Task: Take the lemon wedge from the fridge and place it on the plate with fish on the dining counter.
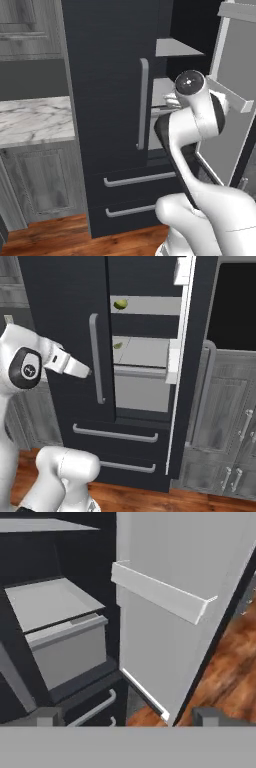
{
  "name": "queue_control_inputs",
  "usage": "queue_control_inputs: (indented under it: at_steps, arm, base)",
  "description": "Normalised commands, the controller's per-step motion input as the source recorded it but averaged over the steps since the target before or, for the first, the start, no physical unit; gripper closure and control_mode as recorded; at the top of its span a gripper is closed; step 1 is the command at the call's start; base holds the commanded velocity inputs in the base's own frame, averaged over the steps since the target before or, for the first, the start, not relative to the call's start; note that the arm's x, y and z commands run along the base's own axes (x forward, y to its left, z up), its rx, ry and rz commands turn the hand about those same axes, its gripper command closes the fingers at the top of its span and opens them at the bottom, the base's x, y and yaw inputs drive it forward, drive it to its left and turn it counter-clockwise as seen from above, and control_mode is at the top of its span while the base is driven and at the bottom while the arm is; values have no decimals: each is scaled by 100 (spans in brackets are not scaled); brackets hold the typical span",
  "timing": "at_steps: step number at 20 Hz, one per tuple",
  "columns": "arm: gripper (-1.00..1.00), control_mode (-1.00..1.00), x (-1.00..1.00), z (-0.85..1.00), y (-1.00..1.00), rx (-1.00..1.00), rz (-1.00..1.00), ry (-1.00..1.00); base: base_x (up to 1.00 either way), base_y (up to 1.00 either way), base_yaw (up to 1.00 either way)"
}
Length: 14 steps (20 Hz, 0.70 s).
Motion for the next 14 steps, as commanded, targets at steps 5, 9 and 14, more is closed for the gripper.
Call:
queue_control_inputs:
  at_steps: [5,9,14]
  arm:
    - [-100,-100,70,0,59,36,42,0]
    - [-100,-100,43,0,22,11,8,4]
    - [-100,-100,57,-20,60,3,16,13]
  base:
    - [0,0,0]
    - [0,0,0]
    - [0,0,0]
